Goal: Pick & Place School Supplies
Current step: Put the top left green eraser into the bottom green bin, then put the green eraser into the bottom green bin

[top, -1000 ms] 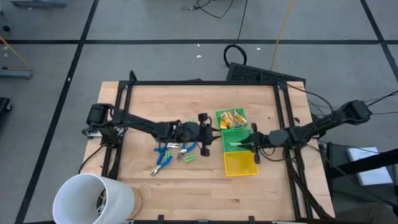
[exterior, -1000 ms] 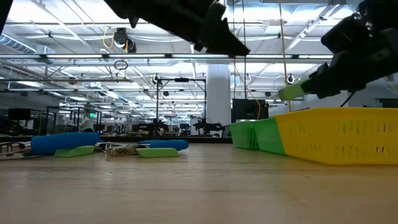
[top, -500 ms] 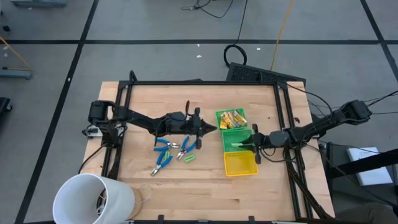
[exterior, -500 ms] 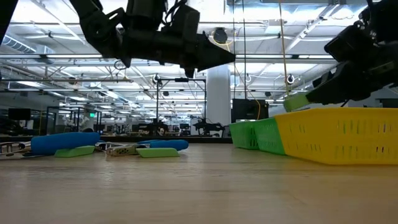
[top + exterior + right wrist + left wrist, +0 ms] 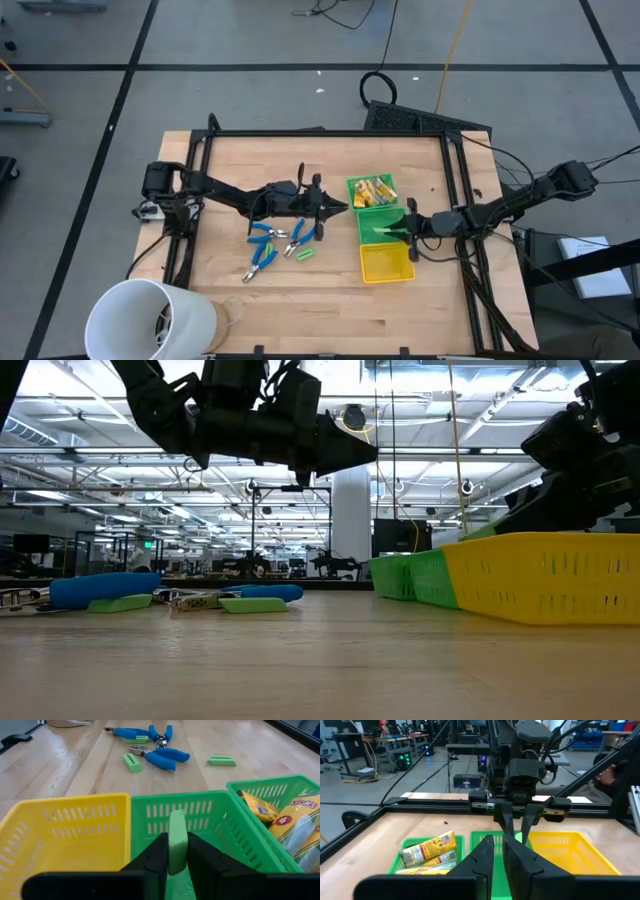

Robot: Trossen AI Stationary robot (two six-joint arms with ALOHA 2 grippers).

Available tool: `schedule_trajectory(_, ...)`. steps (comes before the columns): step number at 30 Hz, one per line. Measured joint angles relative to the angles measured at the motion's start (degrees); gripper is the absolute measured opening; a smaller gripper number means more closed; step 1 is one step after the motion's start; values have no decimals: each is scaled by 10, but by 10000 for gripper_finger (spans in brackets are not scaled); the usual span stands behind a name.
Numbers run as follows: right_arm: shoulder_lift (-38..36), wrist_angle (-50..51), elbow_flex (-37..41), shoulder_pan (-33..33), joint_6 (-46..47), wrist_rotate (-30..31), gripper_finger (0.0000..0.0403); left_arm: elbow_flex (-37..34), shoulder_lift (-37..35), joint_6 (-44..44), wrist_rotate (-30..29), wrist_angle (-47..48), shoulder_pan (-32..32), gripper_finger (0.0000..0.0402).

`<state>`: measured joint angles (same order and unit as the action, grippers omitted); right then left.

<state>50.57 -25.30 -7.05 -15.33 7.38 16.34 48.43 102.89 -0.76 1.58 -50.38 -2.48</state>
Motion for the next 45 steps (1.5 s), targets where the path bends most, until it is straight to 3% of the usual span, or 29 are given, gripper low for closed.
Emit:
schedule_trajectory(10, 0, -3, 0, 19, -2, 4, 141, 0, 0, 6, -1, 1, 0, 32)
schedule_trajectory(15, -3, -68, 0, 29, -17, 1, 165, 1, 0, 39, 10, 19, 1, 17)
schedule_trajectory(17, -8, -96, 0, 23, -24, 1, 168, 1, 0, 27, -13, 56, 5, 14)
schedule_trajectory(19, -15, -110, 0, 13, -35, 1, 171, 3, 0, 18, -72, 116, 16, 18)
schedule_trajectory(23, -24, -120, -1, -5, -49, 2, 171, 45, 1, 21, -203, 308, 48, 65)
schedule_trajectory(28, -27, -145, -1, -9, -66, 2, 171, 119, 1, 124, -328, 551, 68, 163)
schedule_trajectory(32, -27, -144, -1, -9, -66, 3, 171, 165, 1, 271, -318, 674, 58, 231)
schedule_trajectory(36, -27, -145, -1, -9, -61, 3, 171, 171, 6, 405, -308, 723, 34, 268)
schedule_trajectory(45, -26, -152, -1, -9, -55, 1, 171, 139, 7, 478, -283, 728, -10, 275)
